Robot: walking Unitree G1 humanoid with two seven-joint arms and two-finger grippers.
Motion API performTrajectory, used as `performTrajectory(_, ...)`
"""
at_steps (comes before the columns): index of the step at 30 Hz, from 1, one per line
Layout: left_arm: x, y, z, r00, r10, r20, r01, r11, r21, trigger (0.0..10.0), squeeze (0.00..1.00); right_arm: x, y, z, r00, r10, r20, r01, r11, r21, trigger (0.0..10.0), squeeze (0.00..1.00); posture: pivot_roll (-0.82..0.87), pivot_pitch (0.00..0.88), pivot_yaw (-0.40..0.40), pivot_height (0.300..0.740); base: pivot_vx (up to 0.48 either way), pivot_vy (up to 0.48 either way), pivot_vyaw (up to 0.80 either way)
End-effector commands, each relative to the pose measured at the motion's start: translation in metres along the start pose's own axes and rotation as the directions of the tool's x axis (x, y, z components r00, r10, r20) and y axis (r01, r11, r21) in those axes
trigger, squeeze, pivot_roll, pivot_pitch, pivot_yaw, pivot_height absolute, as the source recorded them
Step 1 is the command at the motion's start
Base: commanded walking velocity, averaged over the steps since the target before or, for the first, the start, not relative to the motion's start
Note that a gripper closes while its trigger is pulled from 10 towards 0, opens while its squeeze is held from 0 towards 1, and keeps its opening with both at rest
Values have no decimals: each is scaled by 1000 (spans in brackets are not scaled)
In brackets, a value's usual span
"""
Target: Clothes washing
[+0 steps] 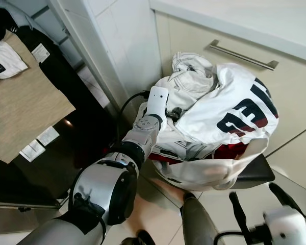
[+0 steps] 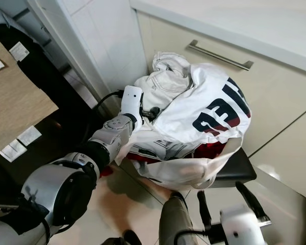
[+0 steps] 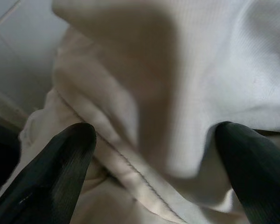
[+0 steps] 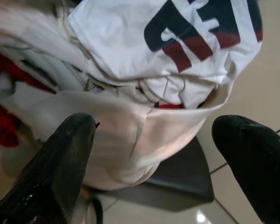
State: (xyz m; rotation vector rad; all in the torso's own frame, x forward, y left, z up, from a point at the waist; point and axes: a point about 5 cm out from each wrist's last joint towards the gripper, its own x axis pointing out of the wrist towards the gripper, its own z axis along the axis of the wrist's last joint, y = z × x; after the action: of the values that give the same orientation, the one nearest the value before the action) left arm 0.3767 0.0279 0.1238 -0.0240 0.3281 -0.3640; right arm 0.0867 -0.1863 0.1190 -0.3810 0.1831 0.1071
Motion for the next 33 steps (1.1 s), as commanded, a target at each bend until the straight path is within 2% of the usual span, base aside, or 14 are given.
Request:
performTrajectory(1, 0, -4, -8, 1000, 0, -28, -1, 1000, -14, 0, 0, -5, 3, 2, 1000, 1, -13, -1, 1000, 11, 10000, 0, -642, 305, 192, 740, 0, 0, 0)
performTrajectory(2, -1, -4, -10, 1000, -18, -24, 16, 998, -53, 0, 0, -7, 3, 2, 1000, -6, -21, 7, 1000, 16, 10000, 0, -640, 309, 193, 740, 0, 0, 0)
performTrajectory(7, -1, -5, -11, 1000, -10, -18, 9, 999, -52, 0, 0, -7, 7, 1, 999, -11, -31, 12, 1000, 26, 10000, 0, -617, 304, 197, 740, 0, 0, 0)
performTrajectory(12, 0, -10, -8, 999, -48, -1, 47, 985, -169, 0, 0, 2, 9, -1, 1000, -5, -25, 6, 999, 34, 10000, 0, -587, 298, 195, 740, 0, 0, 0)
performTrajectory(13, 0, -10, -8, 999, -48, -1, 47, 985, -169, 0, 0, 2, 9, -1, 1000, -5, -25, 6, 999, 34, 10000, 0, -587, 298, 195, 740, 0, 0, 0)
performTrajectory(18, 0, -10, -5, 999, -43, 29, 48, 974, -220, 0, 0, 14, 8, -6, 1000, -12, -24, 13, 998, 59, 10000, 0, -557, 276, 188, 740, 0, 0, 0)
performTrajectory(20, 0, -10, -5, 998, -54, 38, 62, 963, -263, 0, 0, 20, 7, -6, 1000, -9, -14, 10, 998, 63, 10000, 0, -536, 254, 184, 740, 0, 0, 0)
performTrajectory(26, 0, -12, 1, 995, -78, 70, 96, 947, -308, 0, 0, 33, 5, -8, 1000, -6, 3, 6, 998, 65, 10000, 0, -514, 230, 181, 740, 0, 0, 0)
performTrajectory(27, 1, -11, 10, 992, -72, 104, 108, 911, -397, 0, 0, 39, 4, -8, 1000, -5, 11, 4, 998, 66, 10000, 0, -500, 211, 181, 740, 0, 0, 0)
performTrajectory(29, 1, -11, 21, 986, -69, 149, 136, 853, -504, 0, 0, 47, 5, -10, 1000, -1, 20, 0, 998, 66, 10000, 0, -492, 196, 186, 740, 0, 0, 0)
performTrajectory(30, 1, -11, 21, 986, -69, 149, 136, 853, -504, 0, 0, 47, 5, -10, 1000, -1, 20, 0, 998, 66, 10000, 0, -492, 196, 186, 740, 0, 0, 0)
performTrajectory(33, 2, -17, 29, 974, -92, 205, 197, 790, -581, 0, 0, 57, 4, -10, 999, -4, 32, 2, 998, 68, 10000, 0, -476, 174, 186, 740, 0, 0, 0)
